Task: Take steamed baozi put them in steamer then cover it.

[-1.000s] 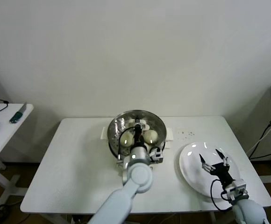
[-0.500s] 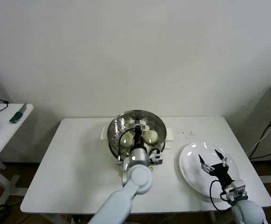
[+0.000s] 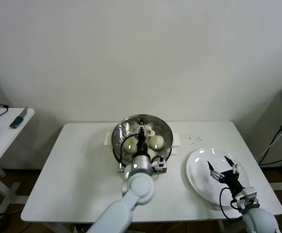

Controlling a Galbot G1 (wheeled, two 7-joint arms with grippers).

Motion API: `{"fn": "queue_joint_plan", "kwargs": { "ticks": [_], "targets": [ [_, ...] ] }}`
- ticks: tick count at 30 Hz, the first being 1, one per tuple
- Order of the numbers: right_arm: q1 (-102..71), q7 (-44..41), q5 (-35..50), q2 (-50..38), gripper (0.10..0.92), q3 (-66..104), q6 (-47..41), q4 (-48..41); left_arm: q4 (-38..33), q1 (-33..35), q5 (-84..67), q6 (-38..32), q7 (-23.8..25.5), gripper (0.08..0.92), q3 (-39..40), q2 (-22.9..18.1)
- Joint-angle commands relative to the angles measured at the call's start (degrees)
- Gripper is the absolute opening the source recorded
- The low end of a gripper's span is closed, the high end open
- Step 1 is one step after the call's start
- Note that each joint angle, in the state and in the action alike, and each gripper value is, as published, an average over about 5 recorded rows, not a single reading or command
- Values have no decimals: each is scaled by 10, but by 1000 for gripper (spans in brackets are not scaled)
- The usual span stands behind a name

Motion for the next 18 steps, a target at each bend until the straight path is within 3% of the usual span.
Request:
{"fn": "queue_joint_plan", "kwargs": {
  "ticks": [1,10,18],
  "targets": [
    [-4,2,-1,-1,823,1,-53,13,-89,29,-23,29,17,558,-5,38],
    [-5,7,4,-2,823,4,-67,24,-170,83,-70,29,-1,796,-16,70],
    [-12,4,22,0,823,11,-64,35,-243,139,-285,-10,-138,823,-86,142]
  ]
}}
